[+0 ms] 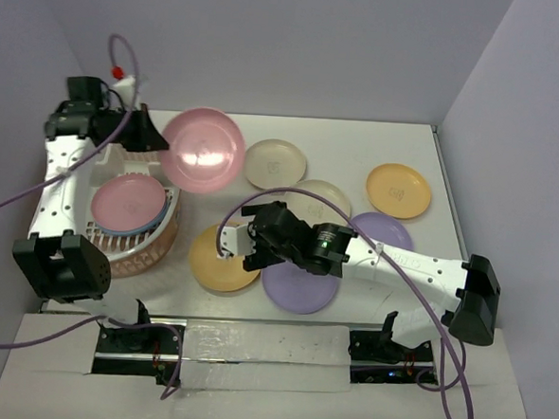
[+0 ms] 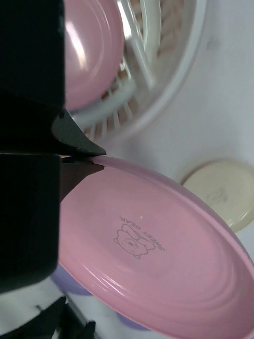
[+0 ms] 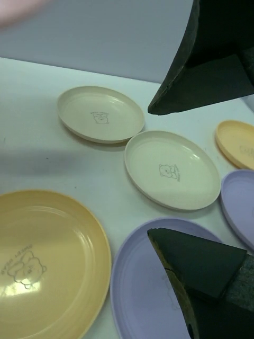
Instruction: Place the plates into the plastic bin on the countertop
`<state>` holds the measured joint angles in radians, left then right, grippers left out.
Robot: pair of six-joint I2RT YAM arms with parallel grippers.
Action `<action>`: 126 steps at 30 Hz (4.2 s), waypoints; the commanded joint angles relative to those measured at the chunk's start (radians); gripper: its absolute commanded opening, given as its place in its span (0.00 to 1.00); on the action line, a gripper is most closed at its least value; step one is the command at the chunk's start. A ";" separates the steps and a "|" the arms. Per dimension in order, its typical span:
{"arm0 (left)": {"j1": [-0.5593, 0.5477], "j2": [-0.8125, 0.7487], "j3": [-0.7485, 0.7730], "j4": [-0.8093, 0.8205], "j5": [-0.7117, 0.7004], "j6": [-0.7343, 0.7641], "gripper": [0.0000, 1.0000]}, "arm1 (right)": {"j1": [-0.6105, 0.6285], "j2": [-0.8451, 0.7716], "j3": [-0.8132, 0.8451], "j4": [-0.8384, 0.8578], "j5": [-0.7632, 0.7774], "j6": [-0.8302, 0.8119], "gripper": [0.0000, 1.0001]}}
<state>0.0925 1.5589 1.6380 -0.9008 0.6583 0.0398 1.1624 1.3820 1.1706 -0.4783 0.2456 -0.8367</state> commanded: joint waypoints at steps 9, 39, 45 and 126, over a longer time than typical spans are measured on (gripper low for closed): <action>0.536 -0.013 0.080 -0.297 0.040 0.304 0.00 | -0.508 -0.002 0.129 -0.051 -0.265 0.309 0.96; 0.278 -0.098 0.004 -0.025 -0.104 0.402 0.72 | -1.035 0.220 0.277 -0.122 -0.489 0.500 1.00; -0.096 -0.204 -0.136 -0.007 -0.143 0.506 0.73 | -1.162 0.276 0.303 -0.142 -0.530 0.530 1.00; -0.306 -0.006 -0.022 -0.072 -0.100 0.518 0.00 | -1.613 0.779 0.477 -0.235 -0.460 0.939 0.02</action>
<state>-0.2797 1.6253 1.5106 -0.9511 0.4360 0.6583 -0.4457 2.1334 1.6182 -0.7220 -0.2440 0.0801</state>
